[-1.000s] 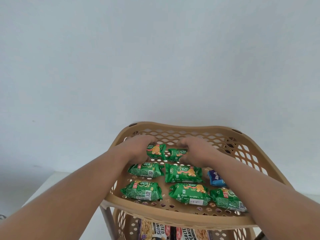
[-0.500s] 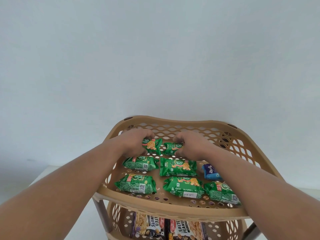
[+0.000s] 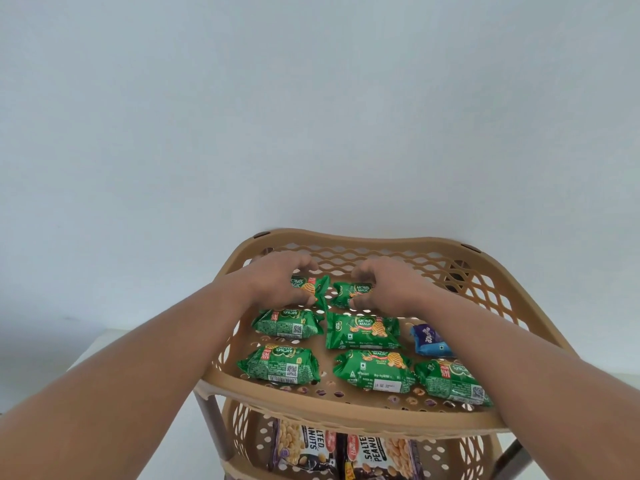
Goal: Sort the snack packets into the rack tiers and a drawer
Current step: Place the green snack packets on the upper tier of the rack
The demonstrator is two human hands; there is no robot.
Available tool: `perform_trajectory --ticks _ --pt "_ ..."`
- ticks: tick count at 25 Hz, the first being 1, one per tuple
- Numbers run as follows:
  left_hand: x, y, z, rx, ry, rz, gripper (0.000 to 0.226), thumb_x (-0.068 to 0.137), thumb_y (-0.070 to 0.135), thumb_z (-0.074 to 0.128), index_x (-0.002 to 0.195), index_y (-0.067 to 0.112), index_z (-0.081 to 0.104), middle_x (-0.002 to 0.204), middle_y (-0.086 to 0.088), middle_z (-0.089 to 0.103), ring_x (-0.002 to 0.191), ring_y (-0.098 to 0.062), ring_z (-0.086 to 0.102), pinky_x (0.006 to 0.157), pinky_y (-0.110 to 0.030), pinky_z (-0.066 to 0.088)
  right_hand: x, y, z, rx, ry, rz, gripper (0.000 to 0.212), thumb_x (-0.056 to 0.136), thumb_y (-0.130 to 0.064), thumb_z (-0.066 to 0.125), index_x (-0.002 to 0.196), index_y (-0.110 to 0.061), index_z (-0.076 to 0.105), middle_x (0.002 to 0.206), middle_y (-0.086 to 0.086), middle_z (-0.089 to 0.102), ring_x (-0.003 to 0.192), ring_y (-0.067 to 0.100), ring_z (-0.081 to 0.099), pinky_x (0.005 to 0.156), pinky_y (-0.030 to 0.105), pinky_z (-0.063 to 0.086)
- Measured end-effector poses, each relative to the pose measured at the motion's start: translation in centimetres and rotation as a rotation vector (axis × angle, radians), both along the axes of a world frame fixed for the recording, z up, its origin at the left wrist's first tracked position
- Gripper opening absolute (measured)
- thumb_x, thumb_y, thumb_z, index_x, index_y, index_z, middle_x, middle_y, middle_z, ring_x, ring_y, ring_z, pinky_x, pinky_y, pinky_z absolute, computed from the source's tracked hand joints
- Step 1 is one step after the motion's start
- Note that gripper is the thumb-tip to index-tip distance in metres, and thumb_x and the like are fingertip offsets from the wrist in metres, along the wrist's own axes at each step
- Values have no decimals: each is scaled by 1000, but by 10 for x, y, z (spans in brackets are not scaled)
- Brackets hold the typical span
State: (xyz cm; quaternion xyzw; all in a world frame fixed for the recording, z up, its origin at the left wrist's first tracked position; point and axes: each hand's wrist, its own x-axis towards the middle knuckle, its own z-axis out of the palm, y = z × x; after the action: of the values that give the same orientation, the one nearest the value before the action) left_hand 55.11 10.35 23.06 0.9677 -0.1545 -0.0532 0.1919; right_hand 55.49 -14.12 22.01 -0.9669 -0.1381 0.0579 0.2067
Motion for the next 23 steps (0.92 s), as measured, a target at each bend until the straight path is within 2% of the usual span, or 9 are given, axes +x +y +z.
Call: perform_trajectory --ticks 3,7,9,12,15,17,20,23 --pt "-5 -2 4 -46 -61 9 51 85 51 73 131 37 56 140 10 58 129 -19 52 111 -47 36 -3 1 5 12 -43 -7 67 83 -49 79 141 -23 56 144 -1 59 126 23 57 100 37 47" --pt "-21 -9 22 -64 -360 7 28 93 49 64 116 34 65 123 12 66 117 -17 59 98 -37 43 -25 6 31 -5 -310 2 45 91 -51 68 127 -24 67 133 -4 66 119 17 60 99 35 47" --pt "-40 -12 38 -75 -485 -25 18 93 42 64 107 30 68 110 10 68 106 -19 62 95 -39 47 -48 10 50 64 -437 34 31 93 -45 68 114 -24 72 117 -6 71 105 14 64 86 30 48" --pt "-91 -13 55 -159 -590 -139 9 90 33 68 88 24 67 86 7 63 82 -17 60 78 -39 50 -110 17 73 226 -555 129 18 89 -44 70 93 -27 75 87 -16 69 76 2 62 66 26 49" --pt "-162 -7 47 -223 -657 -176 11 88 34 66 84 24 65 77 7 59 73 -10 53 68 -25 44 -185 17 75 282 -606 263 16 88 -45 66 82 -31 72 73 -24 62 63 5 61 56 13 41" --pt "-212 4 18 -252 -627 -149 11 90 34 64 84 24 65 77 10 58 73 -7 52 65 -19 41 -230 12 56 215 -559 339 16 90 -44 62 84 -32 71 75 -24 62 61 6 59 56 12 42" --pt "-281 15 -52 -266 -427 -108 7 92 32 66 88 25 67 81 17 58 76 0 53 69 -22 45 -282 -1 -2 117 -352 378 16 93 -41 63 91 -30 74 85 -21 65 65 -3 57 59 22 50" --pt "-334 25 -130 -213 -213 -85 10 93 33 66 97 25 70 88 16 64 82 1 55 79 -27 49 -321 -11 -77 21 -75 341 18 93 -42 64 100 -29 74 94 -24 62 72 -12 53 66 12 38"
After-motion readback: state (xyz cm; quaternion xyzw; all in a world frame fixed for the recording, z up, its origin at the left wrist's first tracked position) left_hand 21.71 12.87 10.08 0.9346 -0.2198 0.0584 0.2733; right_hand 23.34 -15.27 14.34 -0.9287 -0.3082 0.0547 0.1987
